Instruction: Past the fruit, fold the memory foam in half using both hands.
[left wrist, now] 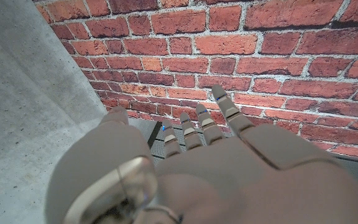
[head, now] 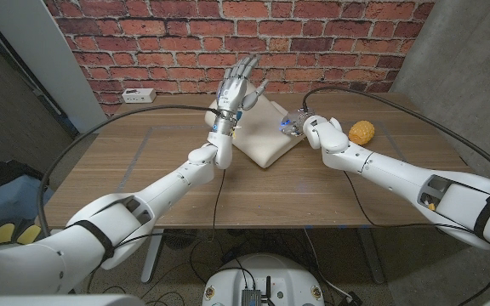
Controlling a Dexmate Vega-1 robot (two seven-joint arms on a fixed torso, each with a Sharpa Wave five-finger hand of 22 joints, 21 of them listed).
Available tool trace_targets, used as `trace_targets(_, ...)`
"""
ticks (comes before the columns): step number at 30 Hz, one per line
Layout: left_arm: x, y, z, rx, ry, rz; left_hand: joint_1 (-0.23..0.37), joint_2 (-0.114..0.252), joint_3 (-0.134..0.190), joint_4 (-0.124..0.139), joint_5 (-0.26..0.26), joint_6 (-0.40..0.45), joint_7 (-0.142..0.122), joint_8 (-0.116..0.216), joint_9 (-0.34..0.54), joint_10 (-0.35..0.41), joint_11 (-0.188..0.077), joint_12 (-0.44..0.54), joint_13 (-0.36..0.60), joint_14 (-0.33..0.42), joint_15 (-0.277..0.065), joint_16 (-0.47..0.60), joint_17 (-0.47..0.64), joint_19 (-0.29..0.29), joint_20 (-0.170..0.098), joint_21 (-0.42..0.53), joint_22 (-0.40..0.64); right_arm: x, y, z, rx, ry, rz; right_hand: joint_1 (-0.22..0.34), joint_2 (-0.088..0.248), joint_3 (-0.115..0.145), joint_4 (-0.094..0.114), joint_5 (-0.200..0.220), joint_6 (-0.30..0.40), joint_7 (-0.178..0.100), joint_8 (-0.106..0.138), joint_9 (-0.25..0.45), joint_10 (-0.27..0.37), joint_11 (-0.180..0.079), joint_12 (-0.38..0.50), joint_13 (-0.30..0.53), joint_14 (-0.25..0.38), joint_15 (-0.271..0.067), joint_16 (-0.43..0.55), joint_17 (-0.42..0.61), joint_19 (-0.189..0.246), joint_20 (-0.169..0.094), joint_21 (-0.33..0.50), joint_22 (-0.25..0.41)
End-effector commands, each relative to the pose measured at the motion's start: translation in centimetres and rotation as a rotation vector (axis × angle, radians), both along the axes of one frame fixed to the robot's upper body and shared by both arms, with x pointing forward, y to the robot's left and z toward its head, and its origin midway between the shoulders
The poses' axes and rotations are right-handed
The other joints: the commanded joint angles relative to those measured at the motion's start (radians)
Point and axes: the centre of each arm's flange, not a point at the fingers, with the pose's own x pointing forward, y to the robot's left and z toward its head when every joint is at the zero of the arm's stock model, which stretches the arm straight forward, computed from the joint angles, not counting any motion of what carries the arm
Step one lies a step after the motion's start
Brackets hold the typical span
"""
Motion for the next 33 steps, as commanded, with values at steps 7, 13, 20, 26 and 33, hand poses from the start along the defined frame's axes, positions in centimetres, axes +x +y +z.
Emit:
trace_targets(7,-3.2,3.9,1.1,-0.176,0.272,-0.309,-0.026,0.002,0.001,0.008,-0.015,0.001,0.001,-0.018,-0.001,-0.007,0.016,-0.015,0.001,-0.02,-0.001,-0.011,0.003,-0.015,0.015,-0.017,0.005,-0.3,-0.9,0.3,0.039,-0.019,-0.009,-0.011,0.007,-0.011,0.002,0.013,-0.012,0.001,-0.001,0.004,-0.019,0.001,-0.006,0.002,0.006,-0.063,-0.004,0.004,0.003,0.012,-0.004,0.002)
trace_targets(13,-3.7,5.6,1.0,-0.262,0.395,-0.457,-0.04,0.006,0.0,0.014,-0.029,-0.015,0.011,-0.033,-0.001,-0.024,0.031,-0.028,0.001,-0.04,0.015,-0.014,0.004,-0.041,0.021,-0.033,0.007,-0.5,-1.3,0.3,0.055,-0.023,-0.02,-0.013,0.008,-0.016,0.001,0.015,-0.021,0.003,-0.003,0.004,-0.024,0.006,-0.006,0.002,0.006,-0.062,-0.004,0.004,0.005,0.014,-0.004,0.002)
trace_targets(20,-4.0,7.2,0.7,-0.366,0.494,-0.625,-0.051,0.008,-0.002,0.017,-0.041,-0.025,0.016,-0.041,-0.001,-0.038,0.042,-0.038,0.002,-0.058,0.026,-0.017,0.005,-0.058,0.025,-0.044,0.008,-0.7,-1.6,0.4,0.078,-0.031,-0.019,-0.016,0.007,-0.026,-0.001,0.019,-0.041,0.018,-0.006,0.004,-0.047,0.043,-0.009,0.003,0.006,-0.059,-0.006,0.003,0.007,0.017,-0.004,0.002)
trace_targets(26,-3.9,8.0,0.2,-0.424,0.561,-0.743,-0.063,0.008,-0.004,0.022,-0.052,-0.038,0.015,-0.048,-0.001,-0.044,0.05,-0.043,0.002,-0.07,0.039,-0.016,0.005,-0.074,0.03,-0.054,0.009,-1.0,-1.6,0.7,0.105,-0.041,-0.008,-0.016,0.012,-0.031,-0.002,0.023,-0.058,0.036,-0.008,0.005,-0.06,0.071,-0.009,0.003,0.008,-0.05,-0.006,0.003,0.013,0.027,-0.002,0.002)
trace_targets(33,-3.6,8.4,-0.4,-0.466,0.619,-0.841,-0.079,0.009,-0.009,0.03,-0.062,-0.045,0.02,-0.051,-0.001,-0.05,0.059,-0.047,0.003,-0.079,0.048,-0.015,0.006,-0.09,0.039,-0.064,0.011,-1.9,-2.0,1.5,0.199,-0.067,0.035,-0.023,0.035,-0.033,0.004,0.025,-0.067,0.05,-0.006,0.005,-0.065,0.092,-0.005,0.004,0.009,-0.044,-0.004,0.006,0.022,0.033,0.0,0.002)
